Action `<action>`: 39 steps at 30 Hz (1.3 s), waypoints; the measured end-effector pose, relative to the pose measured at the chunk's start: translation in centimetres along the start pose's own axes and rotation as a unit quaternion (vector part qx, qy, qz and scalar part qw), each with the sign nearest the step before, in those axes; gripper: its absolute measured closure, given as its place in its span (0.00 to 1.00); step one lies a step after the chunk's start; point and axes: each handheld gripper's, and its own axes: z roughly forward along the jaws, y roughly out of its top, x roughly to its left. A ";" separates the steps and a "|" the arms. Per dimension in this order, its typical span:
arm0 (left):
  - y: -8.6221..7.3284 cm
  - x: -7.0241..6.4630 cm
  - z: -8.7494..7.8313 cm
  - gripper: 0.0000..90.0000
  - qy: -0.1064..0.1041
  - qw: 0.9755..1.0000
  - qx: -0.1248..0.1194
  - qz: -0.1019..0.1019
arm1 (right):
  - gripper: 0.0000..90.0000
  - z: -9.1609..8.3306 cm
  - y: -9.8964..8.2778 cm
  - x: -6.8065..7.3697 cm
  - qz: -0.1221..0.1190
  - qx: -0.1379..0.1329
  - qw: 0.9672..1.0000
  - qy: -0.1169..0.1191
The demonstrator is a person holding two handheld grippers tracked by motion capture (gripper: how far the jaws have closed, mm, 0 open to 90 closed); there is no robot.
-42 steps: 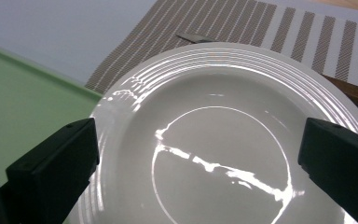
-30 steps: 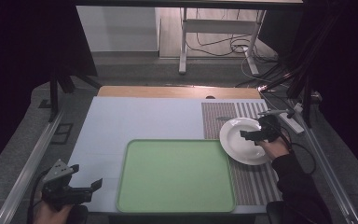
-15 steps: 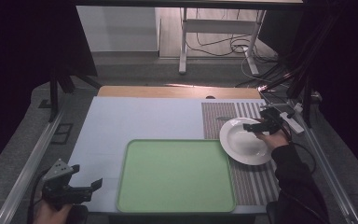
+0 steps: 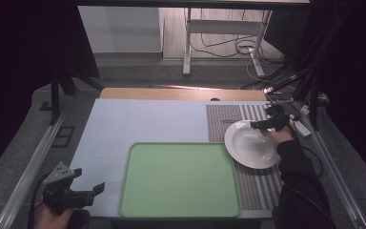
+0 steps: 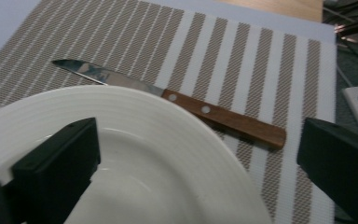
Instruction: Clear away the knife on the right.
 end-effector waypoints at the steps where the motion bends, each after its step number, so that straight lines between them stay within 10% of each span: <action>1: 0.0 0.0 0.0 0.01 0.000 1.000 0.000 0.000 | 0.07 0.1 0.1 -0.1 -0.005 -0.001 1.000 -0.005; 7: 0.0 0.0 0.1 0.01 -0.002 1.000 0.002 -0.002 | 0.45 0.8 0.6 -1.0 0.003 -0.014 0.999 -0.036; 14: 0.0 0.1 0.1 0.01 -0.004 1.000 0.003 -0.004 | 1.00 2.1 1.3 -2.3 0.015 0.017 1.000 -0.005; 31: 0.1 0.1 0.2 0.02 -0.005 1.000 0.007 0.000 | 1.00 5.2 0.9 -5.1 -0.005 0.057 0.997 -0.051; 39: 0.1 0.0 0.1 0.02 -0.006 1.000 0.006 0.004 | 1.00 4.1 0.4 -5.4 0.014 0.108 0.994 0.008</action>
